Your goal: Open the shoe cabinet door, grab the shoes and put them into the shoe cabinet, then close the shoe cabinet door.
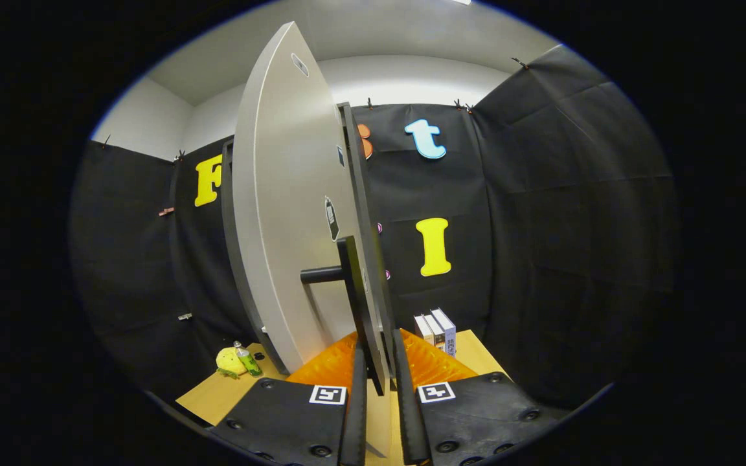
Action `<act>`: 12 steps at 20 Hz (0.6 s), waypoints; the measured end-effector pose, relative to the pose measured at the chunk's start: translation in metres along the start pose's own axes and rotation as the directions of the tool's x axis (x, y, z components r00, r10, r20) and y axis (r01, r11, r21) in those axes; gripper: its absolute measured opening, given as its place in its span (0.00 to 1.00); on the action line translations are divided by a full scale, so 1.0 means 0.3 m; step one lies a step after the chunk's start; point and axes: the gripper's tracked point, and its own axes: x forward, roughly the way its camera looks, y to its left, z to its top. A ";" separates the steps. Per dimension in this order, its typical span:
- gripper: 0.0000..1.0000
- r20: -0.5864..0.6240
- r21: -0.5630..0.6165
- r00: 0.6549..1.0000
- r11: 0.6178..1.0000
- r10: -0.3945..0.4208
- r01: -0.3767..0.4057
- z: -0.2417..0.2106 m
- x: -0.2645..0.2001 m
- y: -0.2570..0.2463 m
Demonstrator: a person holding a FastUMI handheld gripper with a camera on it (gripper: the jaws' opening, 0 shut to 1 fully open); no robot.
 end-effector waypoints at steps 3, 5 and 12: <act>0.26 0.036 -0.002 0.999 1.000 0.014 -0.014 0.038 -0.056 0.008; 0.26 0.056 -0.025 0.998 1.000 0.014 -0.012 0.051 -0.089 0.006; 0.26 0.090 -0.033 0.991 0.995 0.096 -0.094 0.014 -0.205 0.169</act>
